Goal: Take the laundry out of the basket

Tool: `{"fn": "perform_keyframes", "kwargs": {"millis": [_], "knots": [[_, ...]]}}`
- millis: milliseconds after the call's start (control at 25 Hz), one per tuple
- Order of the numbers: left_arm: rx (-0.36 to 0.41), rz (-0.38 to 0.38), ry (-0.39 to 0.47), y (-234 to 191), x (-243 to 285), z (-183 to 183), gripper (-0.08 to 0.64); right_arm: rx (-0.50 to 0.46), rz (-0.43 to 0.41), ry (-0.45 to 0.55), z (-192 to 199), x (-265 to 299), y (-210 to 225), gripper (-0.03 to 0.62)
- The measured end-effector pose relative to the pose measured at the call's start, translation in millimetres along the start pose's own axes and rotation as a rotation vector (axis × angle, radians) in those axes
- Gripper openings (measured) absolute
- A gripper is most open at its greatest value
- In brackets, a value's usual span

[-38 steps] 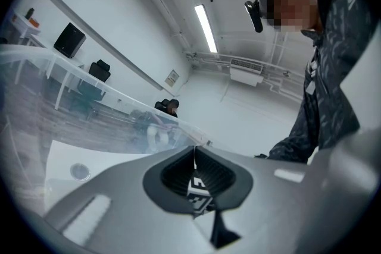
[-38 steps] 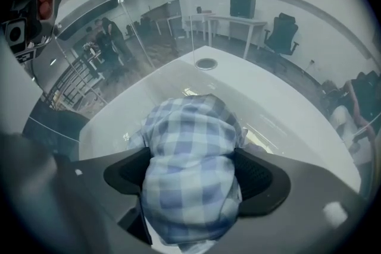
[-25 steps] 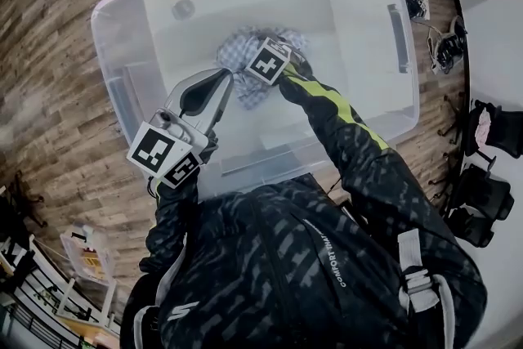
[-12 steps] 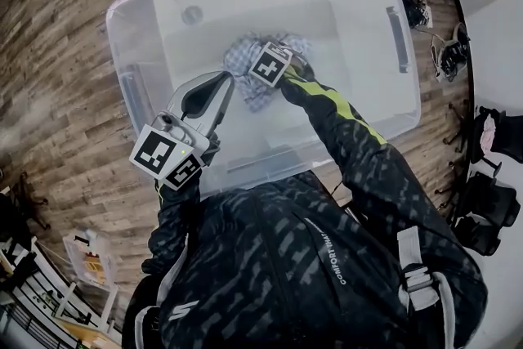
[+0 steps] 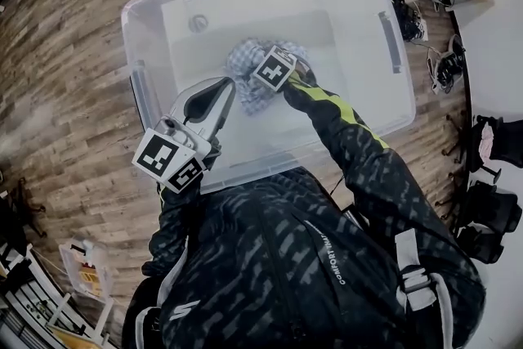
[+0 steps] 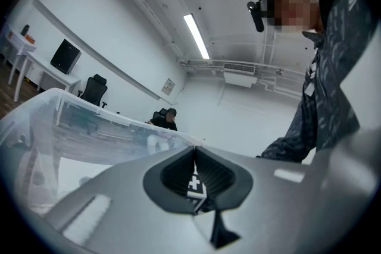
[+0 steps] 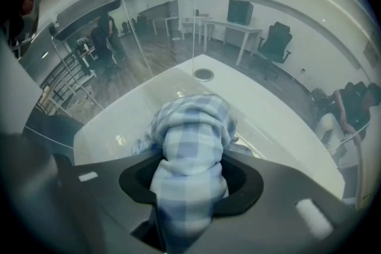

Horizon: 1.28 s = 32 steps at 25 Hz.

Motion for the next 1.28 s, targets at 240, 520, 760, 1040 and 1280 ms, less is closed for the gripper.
{"fn": "perform_keyframes", "kwargs": {"millis": [240, 520, 760, 1040, 1280], "knots": [[0.029, 0.025, 0.028, 12.5, -4.8, -4.9, 0.012, 0.055, 0.066, 0.146, -15.6, -50.8, 12.9, 0.202], [0.060, 0.032, 0.039, 26.1, -18.0, -11.6, 0.012, 0.107, 0.118, 0.337, -25.6, -124.2, 9.5, 0.200], [0.093, 0.016, 0.072, 28.8, -30.2, -22.2, 0.011, 0.157, 0.135, 0.508, -27.6, -180.4, -2.7, 0.199], [0.138, 0.022, 0.081, 39.6, -32.6, -35.0, 0.012, 0.197, 0.145, 0.688, -28.0, -240.2, -16.0, 0.199], [0.166, 0.026, 0.070, 50.1, -27.8, -43.2, 0.011, 0.228, 0.146, 0.828, -23.1, -285.4, -23.7, 0.199]]}}
Point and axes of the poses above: the fingertips, and each gripper's own axes: x forward along the fingers, y to its right, z out of its underside, the point moved 7 cm from there along -x, backward along the fingers, and after that the axes turned 2 degrees about x, right-handed, at the moved point
